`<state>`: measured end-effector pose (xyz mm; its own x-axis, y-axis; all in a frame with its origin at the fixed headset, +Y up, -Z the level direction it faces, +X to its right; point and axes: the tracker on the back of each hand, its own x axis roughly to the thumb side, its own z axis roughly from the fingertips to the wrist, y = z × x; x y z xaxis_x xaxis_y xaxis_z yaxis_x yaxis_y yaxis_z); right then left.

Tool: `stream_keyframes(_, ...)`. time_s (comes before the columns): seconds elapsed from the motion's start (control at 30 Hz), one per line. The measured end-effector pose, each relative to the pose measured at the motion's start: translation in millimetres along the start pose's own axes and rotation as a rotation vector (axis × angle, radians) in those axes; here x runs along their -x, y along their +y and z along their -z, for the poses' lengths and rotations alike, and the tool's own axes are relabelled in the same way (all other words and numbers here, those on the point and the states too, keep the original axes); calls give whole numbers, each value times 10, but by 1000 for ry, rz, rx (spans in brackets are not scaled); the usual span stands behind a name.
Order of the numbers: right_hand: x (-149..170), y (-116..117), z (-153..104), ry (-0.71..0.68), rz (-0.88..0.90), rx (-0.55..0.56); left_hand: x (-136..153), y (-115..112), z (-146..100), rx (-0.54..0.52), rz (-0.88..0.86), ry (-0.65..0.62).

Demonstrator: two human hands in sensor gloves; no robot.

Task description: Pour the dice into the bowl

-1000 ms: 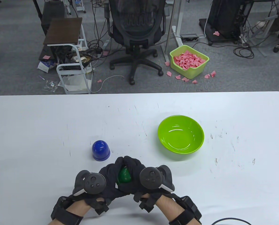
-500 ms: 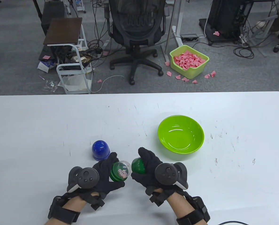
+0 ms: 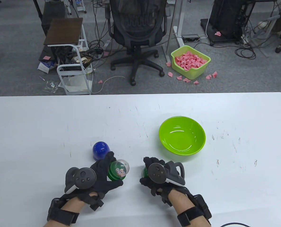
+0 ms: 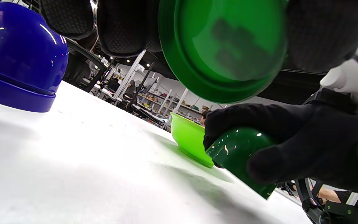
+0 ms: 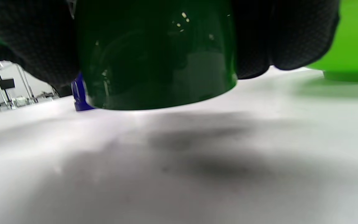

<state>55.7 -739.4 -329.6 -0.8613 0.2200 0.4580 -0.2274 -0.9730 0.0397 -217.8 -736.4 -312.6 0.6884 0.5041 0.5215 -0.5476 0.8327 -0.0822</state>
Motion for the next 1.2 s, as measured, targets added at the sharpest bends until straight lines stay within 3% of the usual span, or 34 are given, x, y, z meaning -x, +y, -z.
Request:
stream_keyframes(0.37,-25,141,40,24,-138,-88,-7,6,-7,4,8,-3)
stream_keyframes(0.73,-14,126,33,56,-129,-141,-10,8,-11,9,15,0)
stream_keyframes(1.03,-114,-311,-113,-59,108,135,-54,-18,-4,29,40,-16)
stream_keyframes(1.2,-215,-386,-164,-166,238,218,-126,-53,-4,48,66,-44)
